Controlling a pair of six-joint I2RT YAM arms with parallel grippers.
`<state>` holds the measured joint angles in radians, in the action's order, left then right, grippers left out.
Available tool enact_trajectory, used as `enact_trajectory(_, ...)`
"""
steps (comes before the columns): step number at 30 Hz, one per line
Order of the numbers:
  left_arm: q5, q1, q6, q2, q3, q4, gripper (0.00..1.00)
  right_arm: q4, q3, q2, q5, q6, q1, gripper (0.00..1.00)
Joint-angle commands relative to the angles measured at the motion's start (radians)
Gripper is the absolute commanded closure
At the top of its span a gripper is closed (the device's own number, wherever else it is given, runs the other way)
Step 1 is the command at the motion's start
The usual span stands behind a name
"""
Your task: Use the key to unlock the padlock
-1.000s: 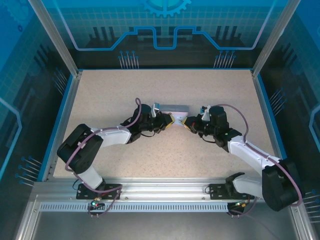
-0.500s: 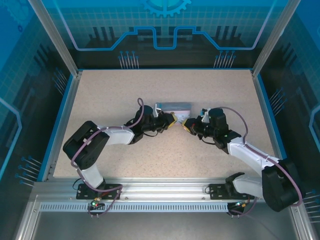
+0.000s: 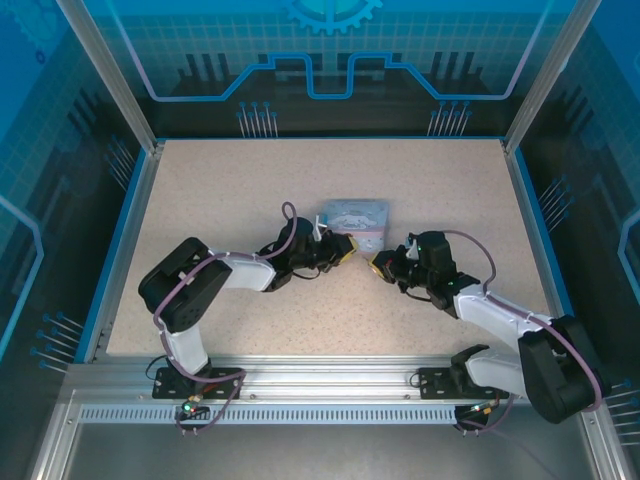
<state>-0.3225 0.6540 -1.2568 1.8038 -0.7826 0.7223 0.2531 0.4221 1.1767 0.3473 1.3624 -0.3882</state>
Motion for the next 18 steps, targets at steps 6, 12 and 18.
enact_trajectory(6, 0.040, 0.020, -0.031, 0.003, 0.020, 0.094, 1.00, 0.142, -0.041, 0.018, -0.030, 0.098, -0.014, 1.00)
enact_trajectory(12, 0.054, 0.025, -0.041, 0.004, 0.026, 0.107, 1.00, 0.202, -0.049, 0.048, -0.041, 0.149, -0.019, 1.00)
enact_trajectory(18, 0.065, 0.030, -0.048, 0.003, 0.028, 0.112, 1.00, 0.212, -0.054, 0.066, -0.061, 0.189, -0.029, 1.00)
